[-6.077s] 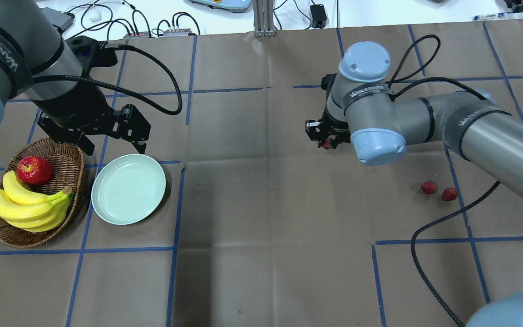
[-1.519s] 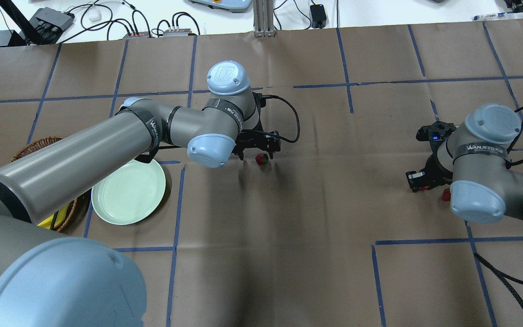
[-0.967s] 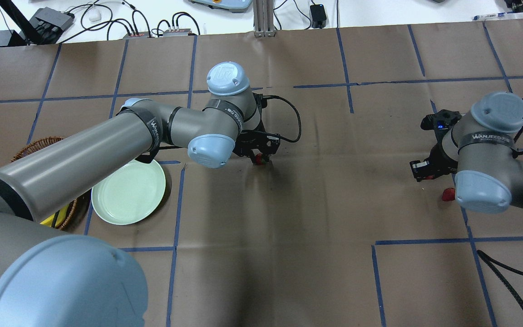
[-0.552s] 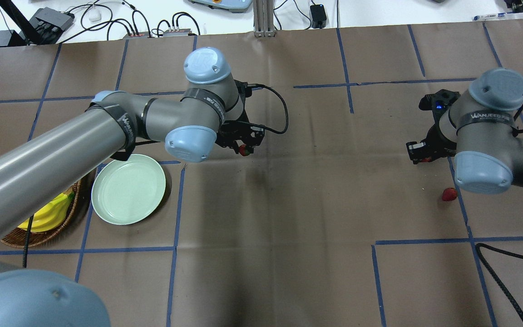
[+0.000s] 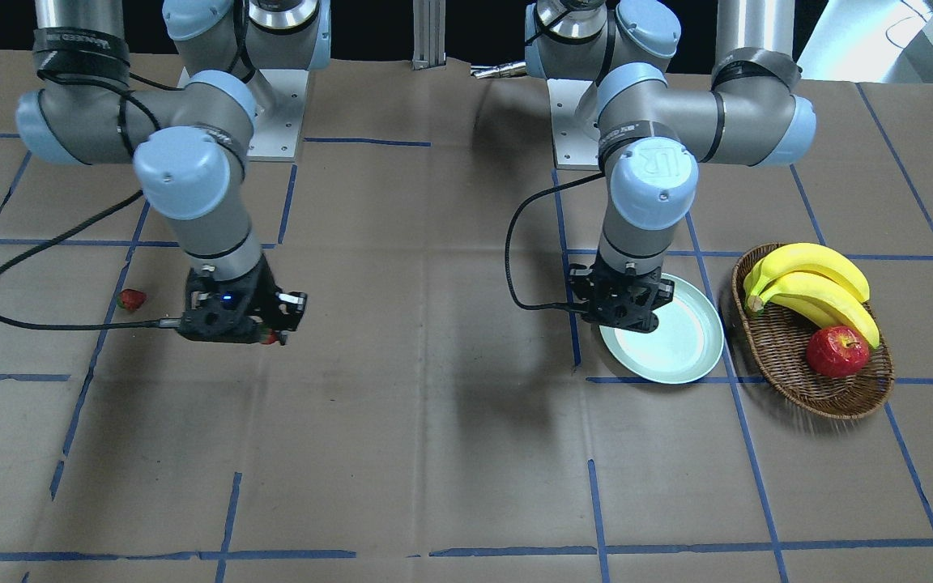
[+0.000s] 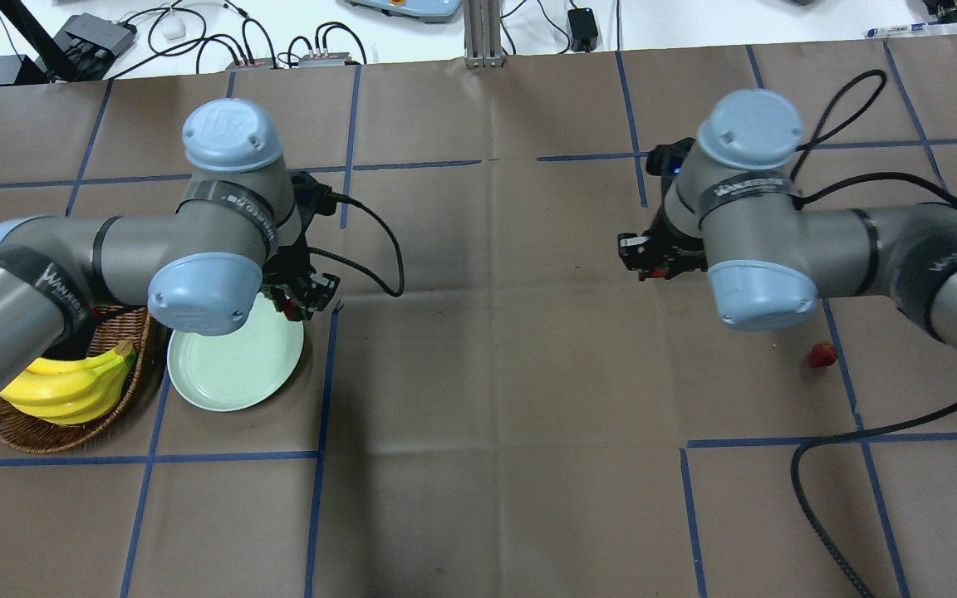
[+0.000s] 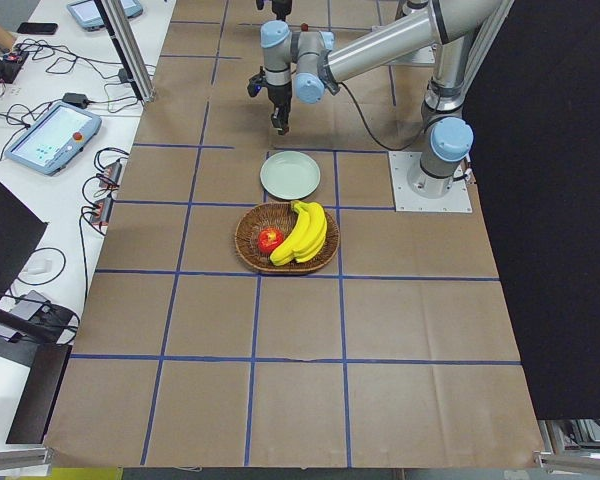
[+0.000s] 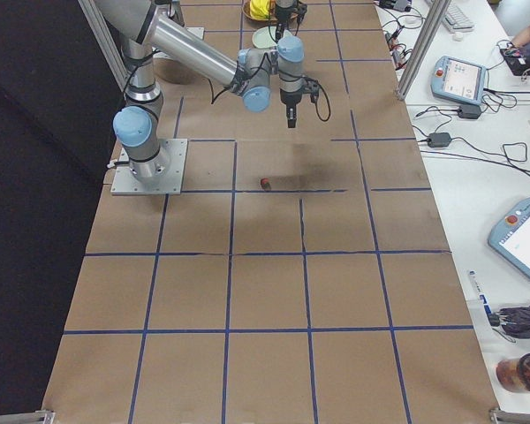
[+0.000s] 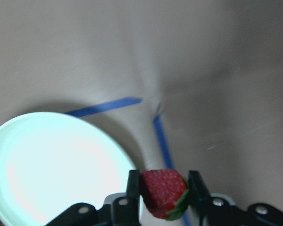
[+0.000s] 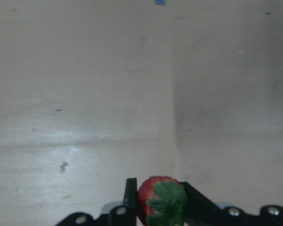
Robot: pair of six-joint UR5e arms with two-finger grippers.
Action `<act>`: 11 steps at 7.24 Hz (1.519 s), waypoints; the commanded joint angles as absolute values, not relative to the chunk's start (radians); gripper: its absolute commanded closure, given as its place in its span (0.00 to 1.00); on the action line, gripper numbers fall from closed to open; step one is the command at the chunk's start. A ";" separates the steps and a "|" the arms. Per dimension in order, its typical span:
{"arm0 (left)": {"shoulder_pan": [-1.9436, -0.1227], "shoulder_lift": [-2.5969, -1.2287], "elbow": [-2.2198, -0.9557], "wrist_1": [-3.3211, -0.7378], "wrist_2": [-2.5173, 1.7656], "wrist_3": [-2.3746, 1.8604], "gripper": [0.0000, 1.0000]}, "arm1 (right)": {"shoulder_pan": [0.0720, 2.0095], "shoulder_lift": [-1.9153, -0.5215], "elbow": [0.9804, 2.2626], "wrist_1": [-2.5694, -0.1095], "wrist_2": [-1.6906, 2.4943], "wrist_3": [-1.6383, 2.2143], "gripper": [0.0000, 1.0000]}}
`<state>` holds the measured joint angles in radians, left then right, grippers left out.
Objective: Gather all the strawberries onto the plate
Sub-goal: 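Carry the strawberry onto the plate with the left gripper while the right carries another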
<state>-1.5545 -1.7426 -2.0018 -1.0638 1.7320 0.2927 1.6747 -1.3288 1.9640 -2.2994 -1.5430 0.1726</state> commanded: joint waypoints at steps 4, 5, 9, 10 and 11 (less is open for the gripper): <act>-1.327 -1.750 -2.177 -0.862 1.740 0.502 0.92 | 1.940 -1.034 1.705 -2.306 -1.511 0.475 0.88; -1.325 -1.765 -2.175 -0.859 1.738 0.502 0.74 | 1.942 -1.022 1.685 -2.306 -1.509 0.476 0.87; -1.328 -1.761 -2.166 -0.859 1.726 0.495 0.02 | 1.944 -0.999 1.649 -2.292 -1.494 0.477 0.00; -1.344 -1.759 -2.154 -0.861 1.717 0.482 0.02 | 1.941 -1.002 1.648 -2.292 -1.487 0.477 0.00; -1.353 -1.764 -2.117 -0.874 1.633 0.435 0.02 | 1.936 -1.011 1.646 -2.289 -1.476 0.477 0.00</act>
<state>-1.3407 -1.7617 -2.1489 -0.8634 1.6990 0.4747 1.9404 -1.0025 1.6494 -2.2926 -1.4862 0.4770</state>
